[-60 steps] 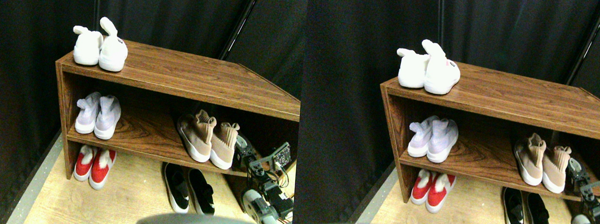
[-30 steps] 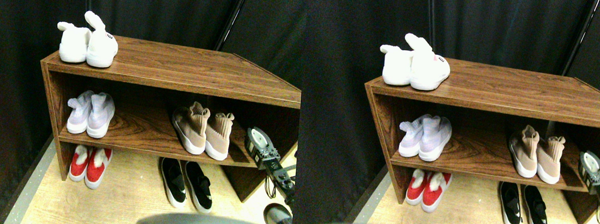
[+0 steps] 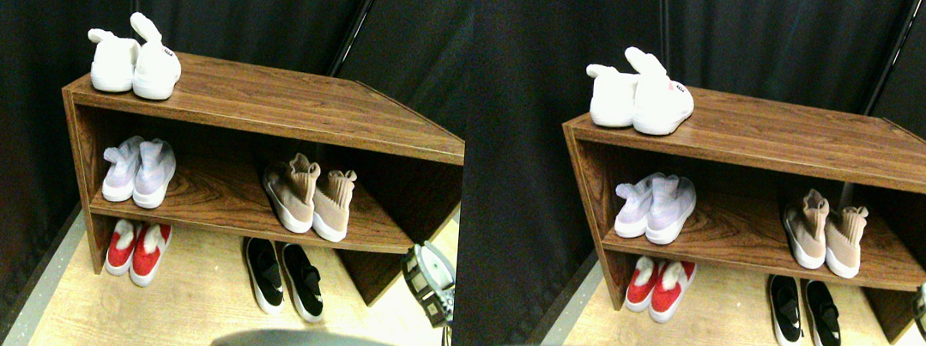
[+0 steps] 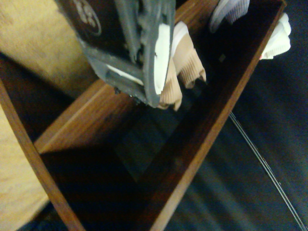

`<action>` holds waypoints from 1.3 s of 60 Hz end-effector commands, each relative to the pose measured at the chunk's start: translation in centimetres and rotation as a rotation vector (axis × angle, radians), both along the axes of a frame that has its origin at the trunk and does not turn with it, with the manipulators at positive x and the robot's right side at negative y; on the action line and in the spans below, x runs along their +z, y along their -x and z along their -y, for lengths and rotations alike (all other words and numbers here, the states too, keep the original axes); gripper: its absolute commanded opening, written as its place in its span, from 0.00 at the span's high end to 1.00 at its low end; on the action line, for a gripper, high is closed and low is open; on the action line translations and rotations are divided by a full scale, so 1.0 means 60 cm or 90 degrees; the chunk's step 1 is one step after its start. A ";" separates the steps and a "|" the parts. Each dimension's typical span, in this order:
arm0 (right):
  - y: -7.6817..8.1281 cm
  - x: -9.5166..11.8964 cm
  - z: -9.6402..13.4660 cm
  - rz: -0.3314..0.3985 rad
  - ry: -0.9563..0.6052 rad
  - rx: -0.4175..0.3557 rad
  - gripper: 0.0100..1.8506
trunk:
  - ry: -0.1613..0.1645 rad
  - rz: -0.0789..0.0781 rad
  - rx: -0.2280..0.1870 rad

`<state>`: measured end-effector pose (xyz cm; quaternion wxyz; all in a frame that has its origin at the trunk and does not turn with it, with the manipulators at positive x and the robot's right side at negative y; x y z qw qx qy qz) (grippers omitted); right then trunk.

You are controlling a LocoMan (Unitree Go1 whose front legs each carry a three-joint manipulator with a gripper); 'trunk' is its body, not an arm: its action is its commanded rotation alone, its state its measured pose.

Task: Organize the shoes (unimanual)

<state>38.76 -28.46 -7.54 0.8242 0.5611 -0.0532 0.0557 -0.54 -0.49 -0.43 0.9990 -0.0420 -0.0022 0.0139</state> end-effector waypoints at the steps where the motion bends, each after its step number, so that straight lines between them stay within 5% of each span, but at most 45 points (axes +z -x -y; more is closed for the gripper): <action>1: 0.011 0.000 -0.006 0.009 -0.012 0.013 0.97 | 0.012 -0.025 0.005; 20: 0.003 -0.089 -0.014 -0.087 -0.098 0.010 0.97 | 0.016 -0.042 0.014; 26: -0.011 -0.119 -0.006 -0.110 -0.131 -0.010 0.97 | 0.017 -0.046 0.017; 28: -0.020 -0.135 -0.003 -0.114 -0.116 -0.055 0.97 | 0.017 -0.046 0.017; 41: -0.059 -0.179 0.015 -0.142 -0.128 -0.077 0.97 | 0.017 -0.046 0.020; 78: -0.149 -0.218 0.056 -0.198 -0.124 -0.169 0.97 | 0.016 -0.047 0.027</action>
